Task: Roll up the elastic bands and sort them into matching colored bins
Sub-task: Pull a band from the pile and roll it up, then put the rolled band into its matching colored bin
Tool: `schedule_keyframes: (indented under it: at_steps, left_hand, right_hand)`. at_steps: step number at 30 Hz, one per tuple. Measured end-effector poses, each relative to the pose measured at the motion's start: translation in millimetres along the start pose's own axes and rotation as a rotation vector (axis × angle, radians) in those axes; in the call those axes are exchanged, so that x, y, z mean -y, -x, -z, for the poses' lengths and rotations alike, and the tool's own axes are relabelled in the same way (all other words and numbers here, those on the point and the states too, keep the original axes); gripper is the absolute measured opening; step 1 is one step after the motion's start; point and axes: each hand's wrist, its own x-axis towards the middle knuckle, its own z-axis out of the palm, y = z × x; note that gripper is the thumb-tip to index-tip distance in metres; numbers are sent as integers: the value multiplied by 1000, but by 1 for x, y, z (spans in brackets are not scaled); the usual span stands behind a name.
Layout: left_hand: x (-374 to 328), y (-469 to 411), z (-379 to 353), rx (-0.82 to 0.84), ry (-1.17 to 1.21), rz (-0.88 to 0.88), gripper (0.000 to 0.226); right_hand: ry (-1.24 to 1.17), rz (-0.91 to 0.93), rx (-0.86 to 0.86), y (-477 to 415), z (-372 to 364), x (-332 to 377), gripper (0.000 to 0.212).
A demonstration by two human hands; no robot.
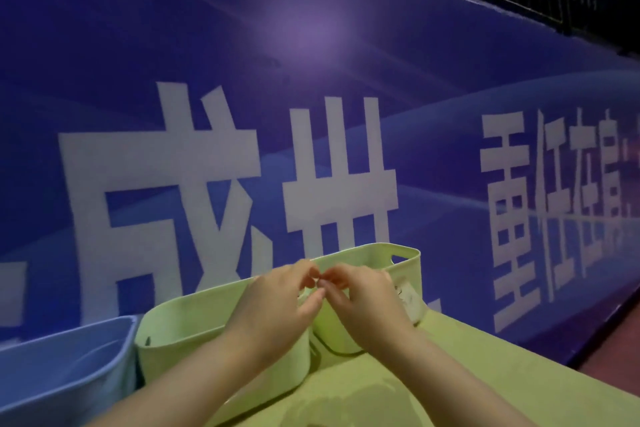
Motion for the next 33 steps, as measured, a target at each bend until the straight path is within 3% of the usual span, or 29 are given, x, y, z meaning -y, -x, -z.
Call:
schedule_keyframes:
  at_steps: [7, 9, 12, 16, 20, 24, 29, 33]
  left_hand:
    - [-14, 84, 101, -30, 5, 29, 7]
    - [-13, 107, 128, -35, 24, 49, 12]
    - [-7, 147, 163, -55, 7, 63, 38]
    - [-4, 201, 199, -44, 11, 128, 31]
    - [-1, 254, 226, -62, -9, 174, 34]
    - [5, 299, 242, -71, 35, 274, 11]
    - [12, 338, 250, -104, 58, 355, 27]
    - [22, 353, 250, -130, 59, 414, 26]
  right_hand:
    - [-162, 105, 14, 49, 5, 110, 23]
    - [-216, 119, 27, 63, 0, 139, 26]
    - [-271, 122, 27, 87, -15, 179, 39]
    - [-295, 102, 83, 119, -34, 227, 42]
    - [-318, 97, 165, 153, -51, 267, 31]
    - [-312, 108, 258, 176, -67, 300, 31]
    - [-301, 110, 356, 194, -89, 322, 31]
    - [-283, 127, 383, 199, -98, 332, 31]
